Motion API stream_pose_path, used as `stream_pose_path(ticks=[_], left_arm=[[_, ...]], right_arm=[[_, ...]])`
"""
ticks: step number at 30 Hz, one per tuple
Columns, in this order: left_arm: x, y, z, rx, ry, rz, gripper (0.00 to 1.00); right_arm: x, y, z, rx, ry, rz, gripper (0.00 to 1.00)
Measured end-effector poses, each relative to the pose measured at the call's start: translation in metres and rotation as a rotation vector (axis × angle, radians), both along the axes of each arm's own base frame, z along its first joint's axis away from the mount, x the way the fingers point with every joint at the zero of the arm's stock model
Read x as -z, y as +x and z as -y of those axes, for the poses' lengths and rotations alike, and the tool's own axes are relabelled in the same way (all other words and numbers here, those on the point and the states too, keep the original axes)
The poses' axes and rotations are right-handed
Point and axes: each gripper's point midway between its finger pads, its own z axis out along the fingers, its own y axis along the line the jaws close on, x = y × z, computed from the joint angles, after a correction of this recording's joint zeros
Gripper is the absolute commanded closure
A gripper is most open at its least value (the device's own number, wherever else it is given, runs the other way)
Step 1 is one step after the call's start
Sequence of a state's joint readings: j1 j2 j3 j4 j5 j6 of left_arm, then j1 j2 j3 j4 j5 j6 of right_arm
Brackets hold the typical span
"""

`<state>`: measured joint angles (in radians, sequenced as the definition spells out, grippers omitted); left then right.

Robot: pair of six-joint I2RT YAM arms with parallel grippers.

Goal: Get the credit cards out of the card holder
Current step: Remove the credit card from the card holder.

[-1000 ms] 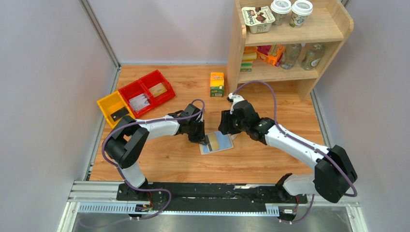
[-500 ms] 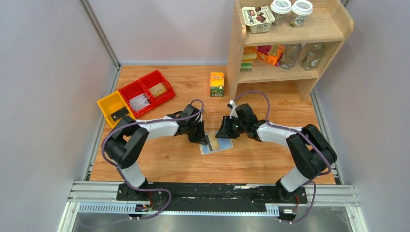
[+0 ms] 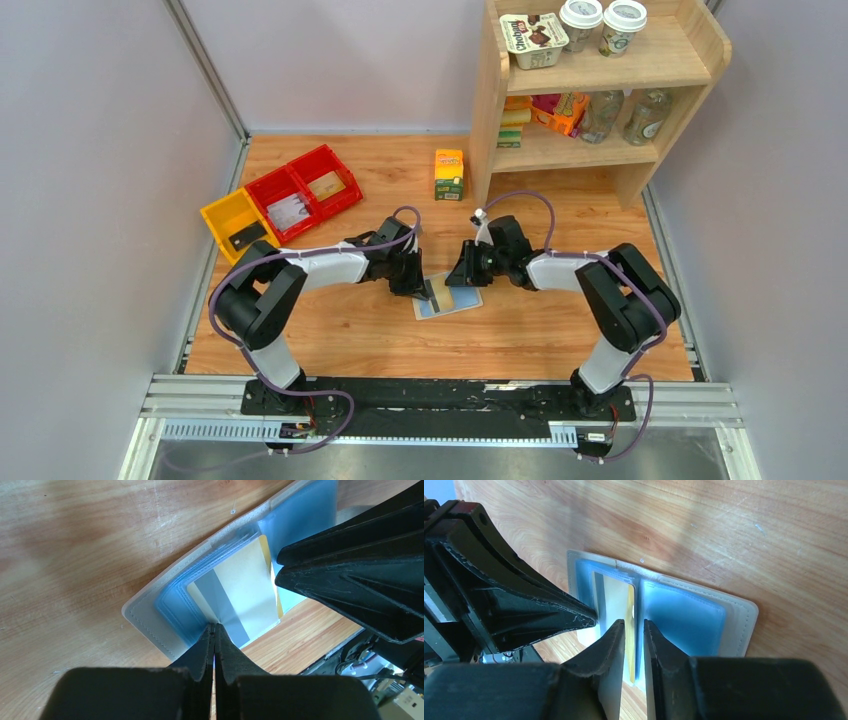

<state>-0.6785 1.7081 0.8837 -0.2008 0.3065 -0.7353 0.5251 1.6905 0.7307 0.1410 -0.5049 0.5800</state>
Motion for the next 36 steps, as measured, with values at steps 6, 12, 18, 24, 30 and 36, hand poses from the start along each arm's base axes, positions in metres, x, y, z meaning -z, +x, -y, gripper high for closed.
stream_pose_path(ticks=[6, 12, 18, 24, 30, 36], left_arm=[[0.0, 0.0, 0.0, -0.001, -0.004, 0.003, 1.0], [0.0, 0.0, 0.0, -0.002, -0.006, 0.003, 1.0], [0.0, 0.0, 0.0, -0.002, -0.007, 0.005, 1.0], [0.0, 0.0, 0.0, -0.002, -0.009, 0.007, 1.0], [0.0, 0.0, 0.0, -0.006, -0.013, 0.007, 1.0], [0.0, 0.0, 0.0, -0.008, -0.014, 0.006, 1.0]], right_arm=[[0.005, -0.003, -0.002, -0.02, 0.031, -0.022, 0.81], [0.005, -0.006, -0.005, -0.044, 0.055, -0.033, 0.81], [0.005, -0.008, -0.008, -0.064, 0.077, -0.036, 0.87], [0.004, -0.005, -0.003, -0.054, 0.107, -0.049, 1.0], [0.005, -0.005, 0.009, -0.033, 0.149, -0.076, 1.0], [0.005, 0.001, 0.021, -0.005, 0.166, -0.084, 1.0]])
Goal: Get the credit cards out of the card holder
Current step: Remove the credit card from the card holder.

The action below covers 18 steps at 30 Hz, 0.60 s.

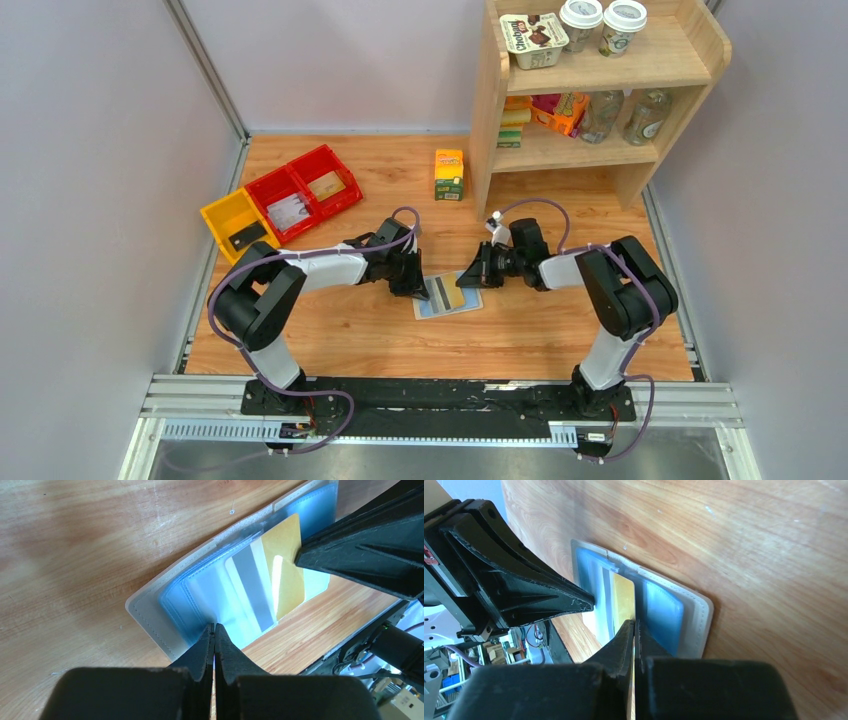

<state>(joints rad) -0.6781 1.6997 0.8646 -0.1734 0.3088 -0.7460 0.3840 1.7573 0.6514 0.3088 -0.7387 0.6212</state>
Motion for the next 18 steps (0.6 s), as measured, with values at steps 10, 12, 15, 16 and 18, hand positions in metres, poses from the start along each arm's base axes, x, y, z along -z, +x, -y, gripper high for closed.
stream_pose_path(ticks=[10, 12, 15, 16, 18], left_arm=[[0.0, -0.0001, 0.0, 0.0, 0.0, 0.0, 1.0], [0.0, -0.0001, 0.0, 0.0, 0.0, 0.0, 1.0], [0.0, -0.0001, 0.0, 0.0, 0.0, 0.0, 1.0], [0.0, -0.0001, 0.0, 0.0, 0.0, 0.0, 1.0], [0.0, -0.0001, 0.0, 0.0, 0.0, 0.0, 1.0]], right_arm=[[-0.0006, 0.0004, 0.0049, 0.006, 0.012, -0.012, 0.74], [-0.0012, -0.0004, 0.0042, 0.0, 0.019, -0.014, 0.73], [0.0003, -0.0024, 0.0025, -0.009, 0.027, -0.025, 0.74], [0.0009, -0.0033, 0.0018, -0.013, 0.03, -0.03, 0.75], [0.0015, -0.004, 0.0001, -0.022, 0.037, -0.034, 0.82]])
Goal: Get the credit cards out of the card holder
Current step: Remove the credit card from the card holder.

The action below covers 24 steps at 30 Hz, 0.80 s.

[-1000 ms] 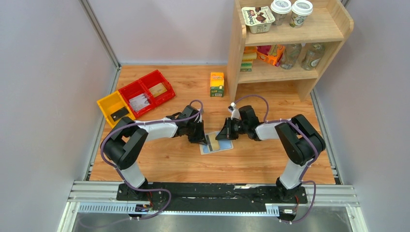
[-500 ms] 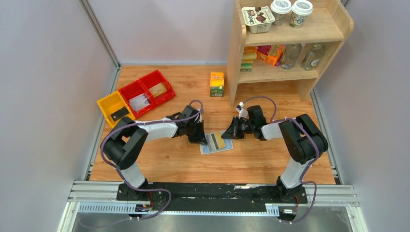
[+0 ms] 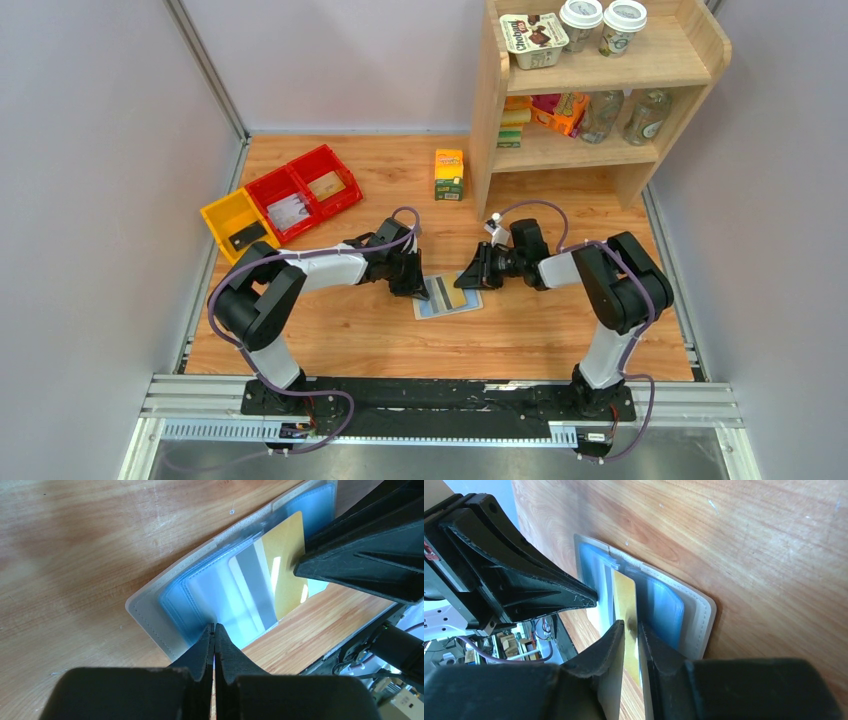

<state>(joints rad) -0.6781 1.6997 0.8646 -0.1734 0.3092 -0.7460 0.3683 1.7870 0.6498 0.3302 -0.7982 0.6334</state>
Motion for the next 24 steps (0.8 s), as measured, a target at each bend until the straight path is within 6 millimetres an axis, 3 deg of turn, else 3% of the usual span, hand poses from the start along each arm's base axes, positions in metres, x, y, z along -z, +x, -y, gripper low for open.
stream_pose_path(ticks=[3, 10, 16, 20, 24], left_arm=[[0.0, 0.0, 0.0, 0.0, 0.0, 0.0, 1.0], [0.0, 0.0, 0.0, 0.0, 0.0, 0.0, 1.0], [0.0, 0.0, 0.0, 0.0, -0.001, 0.001, 1.0], [-0.001, 0.0, 0.0, -0.001, 0.0, 0.003, 0.88], [-0.004, -0.003, -0.005, -0.009, 0.015, -0.003, 0.69]], right_arm=[[0.002, 0.0, -0.002, -0.009, 0.005, -0.008, 0.99], [0.001, 0.001, -0.001, -0.01, 0.013, -0.017, 1.0], [-0.011, 0.011, 0.027, 0.077, -0.041, 0.017, 1.0], [-0.029, 0.017, 0.042, 0.134, -0.097, 0.092, 1.0], [-0.05, 0.014, 0.049, 0.158, -0.154, 0.177, 1.0]])
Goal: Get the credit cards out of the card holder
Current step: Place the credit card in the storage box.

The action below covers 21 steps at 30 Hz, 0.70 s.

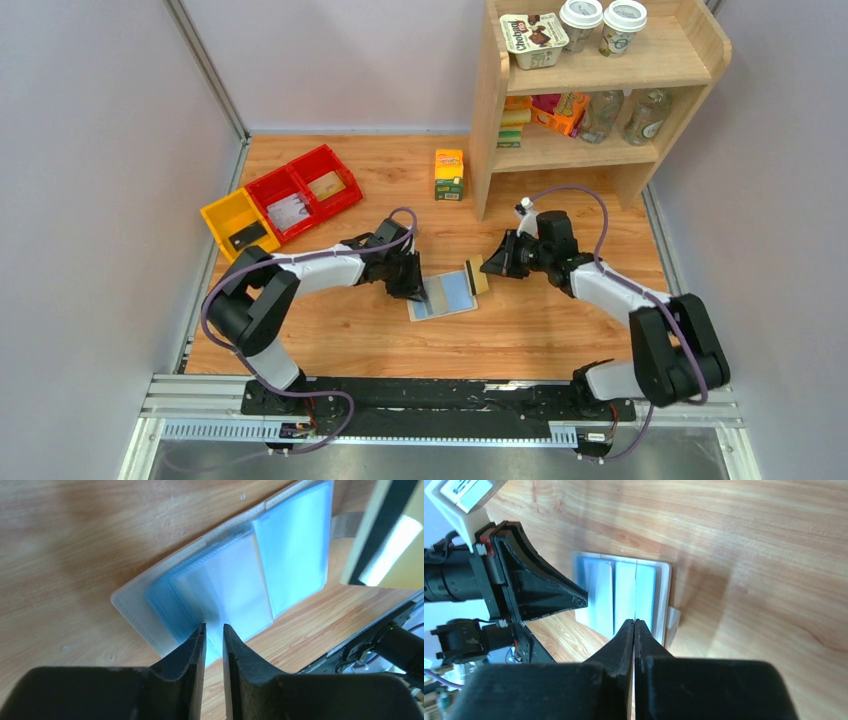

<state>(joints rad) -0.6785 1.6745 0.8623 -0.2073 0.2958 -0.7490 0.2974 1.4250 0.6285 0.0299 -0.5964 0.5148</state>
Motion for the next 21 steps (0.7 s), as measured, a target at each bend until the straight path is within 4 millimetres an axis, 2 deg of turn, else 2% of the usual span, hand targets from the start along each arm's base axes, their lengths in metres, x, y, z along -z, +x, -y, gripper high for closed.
stream_pose_path(ticks=[2, 5, 8, 9, 11, 13, 16, 19, 21], left_arm=[[-0.004, -0.003, -0.005, -0.008, 0.018, -0.002, 0.59], [-0.018, -0.005, -0.01, -0.017, 0.028, 0.0, 0.48], [-0.051, 0.005, -0.011, -0.044, -0.01, 0.048, 0.38], [-0.065, 0.01, -0.012, -0.058, -0.034, 0.07, 0.38], [-0.091, 0.019, -0.015, -0.098, -0.08, 0.11, 0.28], [-0.118, 0.025, -0.023, -0.143, -0.126, 0.15, 0.27], [-0.149, 0.028, -0.032, -0.203, -0.172, 0.18, 0.27], [-0.167, 0.026, -0.034, -0.24, -0.202, 0.179, 0.27], [-0.173, 0.024, -0.034, -0.266, -0.217, 0.162, 0.27]], right_arm=[[-0.011, -0.006, 0.002, 0.001, -0.044, 0.051, 1.0], [-0.026, -0.016, 0.0, -0.018, -0.107, 0.124, 1.0], [-0.041, -0.024, -0.007, -0.051, -0.172, 0.208, 1.0], [-0.047, -0.025, -0.01, -0.062, -0.198, 0.245, 1.0], [-0.06, -0.031, -0.02, -0.098, -0.247, 0.325, 1.0], [-0.073, -0.038, -0.032, -0.139, -0.284, 0.409, 1.0], [-0.088, -0.049, -0.049, -0.192, -0.348, 0.536, 1.0], [-0.094, -0.06, -0.062, -0.24, -0.419, 0.64, 1.0], [-0.096, -0.067, -0.07, -0.27, -0.468, 0.705, 1.0]])
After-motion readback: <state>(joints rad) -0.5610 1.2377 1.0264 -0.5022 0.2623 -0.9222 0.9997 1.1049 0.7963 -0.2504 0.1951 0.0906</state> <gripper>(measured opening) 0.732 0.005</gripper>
